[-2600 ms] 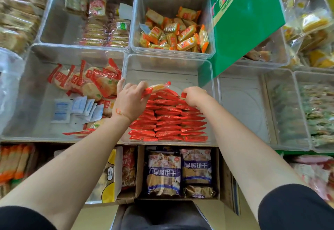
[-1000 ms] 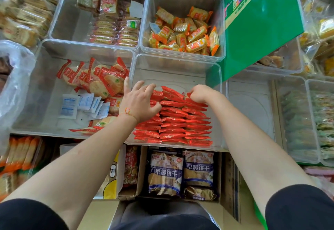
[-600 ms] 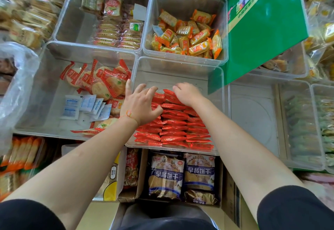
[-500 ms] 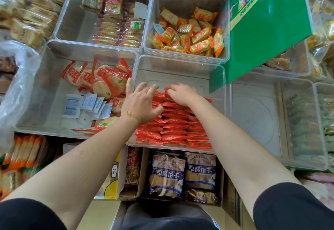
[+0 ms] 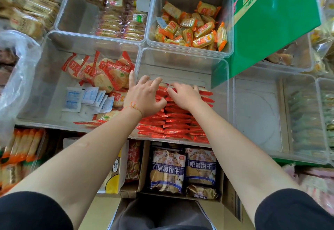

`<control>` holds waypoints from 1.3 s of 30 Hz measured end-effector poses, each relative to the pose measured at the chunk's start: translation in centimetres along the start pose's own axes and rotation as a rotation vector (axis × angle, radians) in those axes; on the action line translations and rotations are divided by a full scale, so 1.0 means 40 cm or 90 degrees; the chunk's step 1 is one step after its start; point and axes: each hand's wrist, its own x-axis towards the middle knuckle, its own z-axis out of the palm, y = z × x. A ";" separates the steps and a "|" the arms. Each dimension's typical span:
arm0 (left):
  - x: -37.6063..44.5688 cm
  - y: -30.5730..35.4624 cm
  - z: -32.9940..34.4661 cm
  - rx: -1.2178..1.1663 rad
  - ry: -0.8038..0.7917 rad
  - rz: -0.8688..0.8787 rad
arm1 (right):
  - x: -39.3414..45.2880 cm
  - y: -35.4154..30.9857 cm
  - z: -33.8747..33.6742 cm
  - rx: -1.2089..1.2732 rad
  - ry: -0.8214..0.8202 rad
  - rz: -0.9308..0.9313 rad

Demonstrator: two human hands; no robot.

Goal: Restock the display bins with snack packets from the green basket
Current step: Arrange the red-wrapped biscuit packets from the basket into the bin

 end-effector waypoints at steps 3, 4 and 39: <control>0.004 0.000 0.003 -0.004 0.003 0.001 | -0.049 0.016 0.015 0.010 0.133 -0.030; 0.006 0.000 0.005 -0.005 0.009 0.003 | -0.070 0.022 0.017 0.021 0.172 -0.036; -0.408 1.646 0.399 -0.333 -0.418 -0.003 | -1.216 1.439 0.137 0.206 0.163 0.398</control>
